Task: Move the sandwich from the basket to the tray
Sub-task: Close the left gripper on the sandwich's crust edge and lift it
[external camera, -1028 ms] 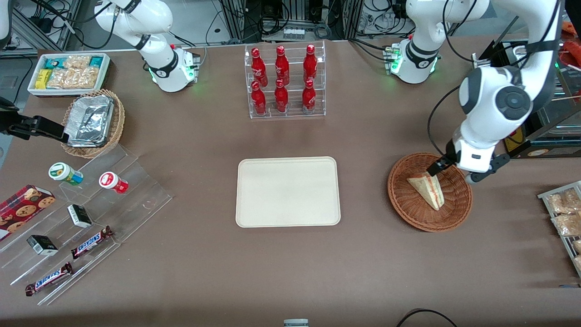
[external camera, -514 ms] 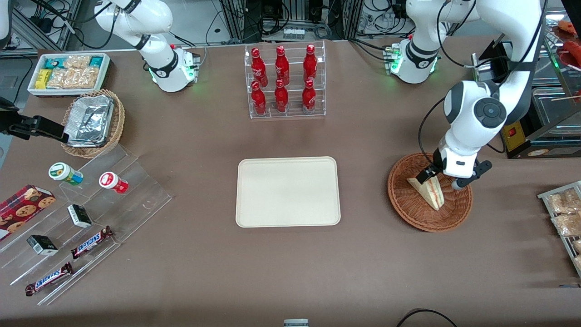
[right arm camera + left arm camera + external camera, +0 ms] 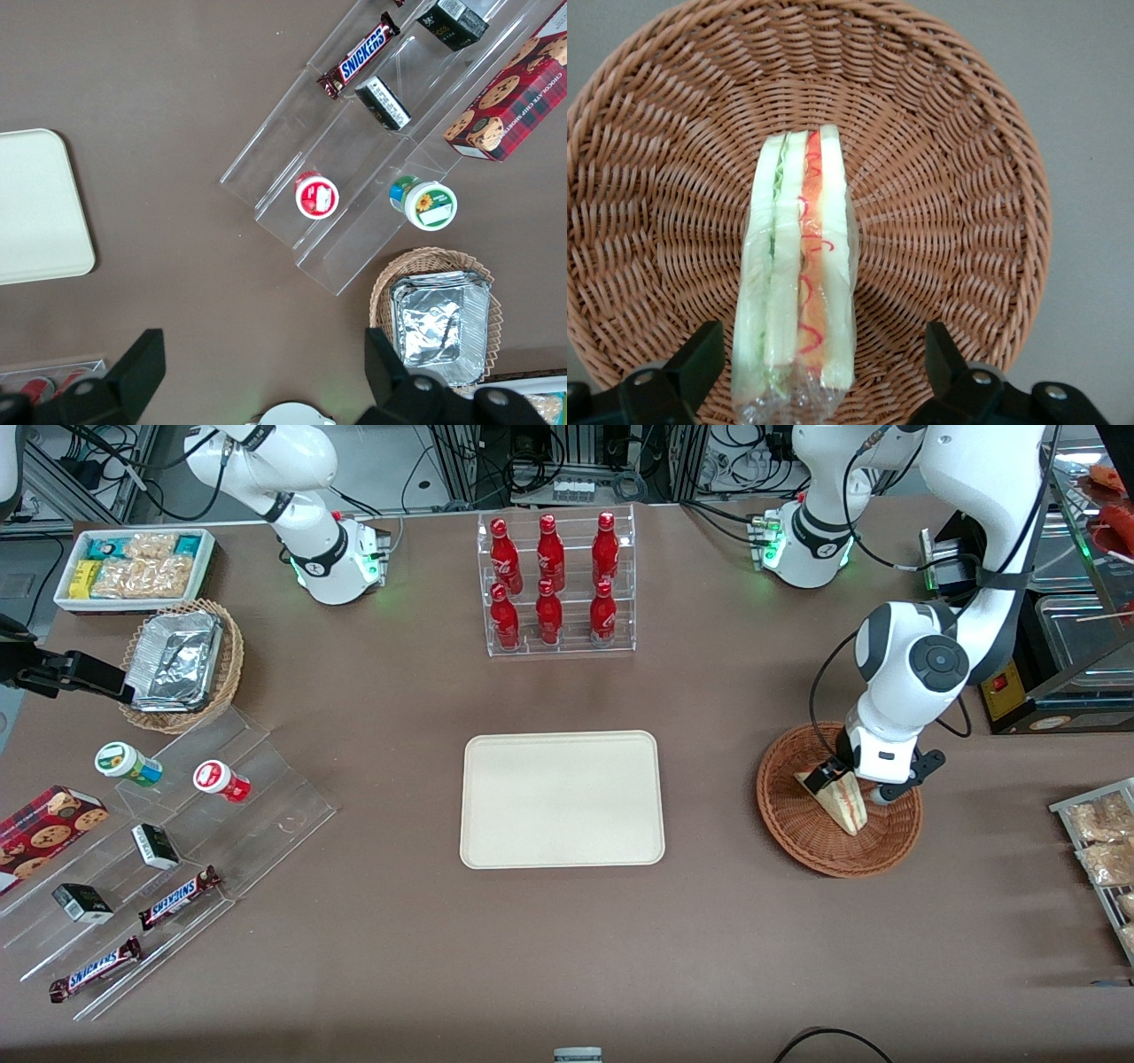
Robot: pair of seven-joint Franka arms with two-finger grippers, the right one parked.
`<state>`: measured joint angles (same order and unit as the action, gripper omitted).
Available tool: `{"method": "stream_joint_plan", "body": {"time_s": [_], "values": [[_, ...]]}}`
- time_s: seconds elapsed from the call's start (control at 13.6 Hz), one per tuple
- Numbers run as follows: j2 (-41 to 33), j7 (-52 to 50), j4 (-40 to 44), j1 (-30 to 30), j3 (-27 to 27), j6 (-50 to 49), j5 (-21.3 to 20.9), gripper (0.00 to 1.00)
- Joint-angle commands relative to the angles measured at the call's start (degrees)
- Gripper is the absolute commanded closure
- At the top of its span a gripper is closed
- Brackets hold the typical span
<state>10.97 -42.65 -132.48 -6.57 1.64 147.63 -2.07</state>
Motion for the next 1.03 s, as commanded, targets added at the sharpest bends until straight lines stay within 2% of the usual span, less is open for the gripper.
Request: {"method": "stream_joint_plan", "body": {"time_s": [0.0, 0.07, 0.15, 0.29, 0.44, 0.59, 0.95], "values": [[-0.07, -0.86, -0.59, -0.28, -0.41, 1.08, -0.48, 0.01], [-0.07, -0.86, -0.76, -0.28, -0.41, 1.08, -0.48, 0.01], [-0.07, -0.77, -0.85, -0.28, -0.49, 1.08, -0.48, 0.07], [-0.07, -0.77, -1.12, -0.11, -0.50, 1.08, -0.48, 0.38], [-0.07, -0.68, -1.38, -0.02, -0.58, 1.08, -1.01, 0.60], [-0.07, -0.68, -1.82, 0.25, -0.58, 1.08, -3.02, 0.63], [-1.03, -0.25, -1.29, 0.25, -1.73, -0.23, -3.38, 0.68]]}}
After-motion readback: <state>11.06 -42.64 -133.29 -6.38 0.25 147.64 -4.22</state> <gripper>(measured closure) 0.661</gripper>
